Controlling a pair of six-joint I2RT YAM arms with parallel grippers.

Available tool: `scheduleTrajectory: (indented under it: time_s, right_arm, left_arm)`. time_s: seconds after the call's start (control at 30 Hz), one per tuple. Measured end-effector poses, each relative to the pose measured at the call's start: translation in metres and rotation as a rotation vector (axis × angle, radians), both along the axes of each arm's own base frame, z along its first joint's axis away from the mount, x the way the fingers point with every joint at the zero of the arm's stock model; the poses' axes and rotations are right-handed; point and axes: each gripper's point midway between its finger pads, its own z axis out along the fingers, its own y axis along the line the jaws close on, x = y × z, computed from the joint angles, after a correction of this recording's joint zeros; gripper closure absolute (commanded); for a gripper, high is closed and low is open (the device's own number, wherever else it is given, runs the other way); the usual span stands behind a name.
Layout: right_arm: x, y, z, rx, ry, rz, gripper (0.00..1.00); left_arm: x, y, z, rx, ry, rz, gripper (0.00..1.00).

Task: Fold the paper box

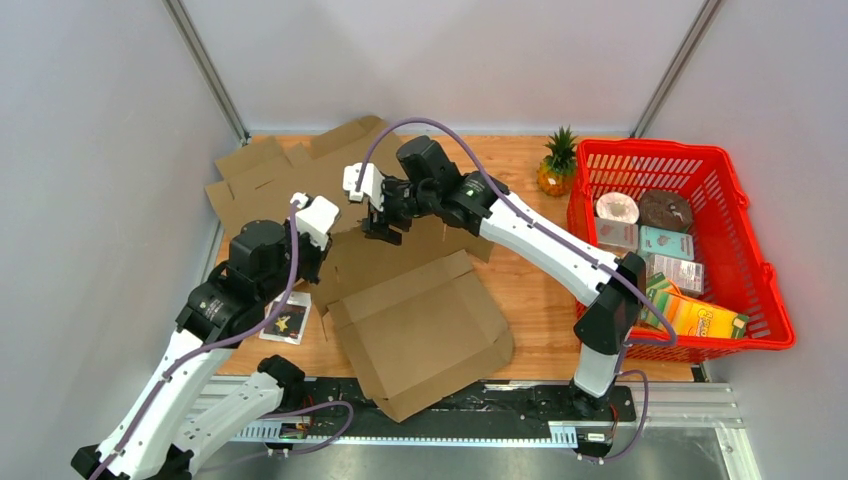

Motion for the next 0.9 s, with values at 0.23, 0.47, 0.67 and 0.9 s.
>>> scheduleTrajectory:
  time_s: [0.23,0.47,0.67,0.9]
  right_arm:
    - [0.01,0.0,-0.009,-0.011,-0.024,0.01,1.0]
    - [0.009,-0.005,-0.022,-0.04,-0.002,-0.008,1.0]
    - [0.011,-0.023,-0.024,-0.054,0.027,-0.098,1.0]
    - [0.003,-0.044,-0.001,0.003,0.032,-0.148,1.0]
  left_arm:
    - [0.003,-0.002,0.003,-0.023,-0.013,0.008,0.96]
    - [0.019,-0.005,0.001,-0.162,0.05,0.16,0.6]
    - [0.03,-0.022,-0.012,-0.306,0.104,0.209,0.54]
    - [0.051,-0.049,-0.023,-0.381,0.162,0.196,0.53]
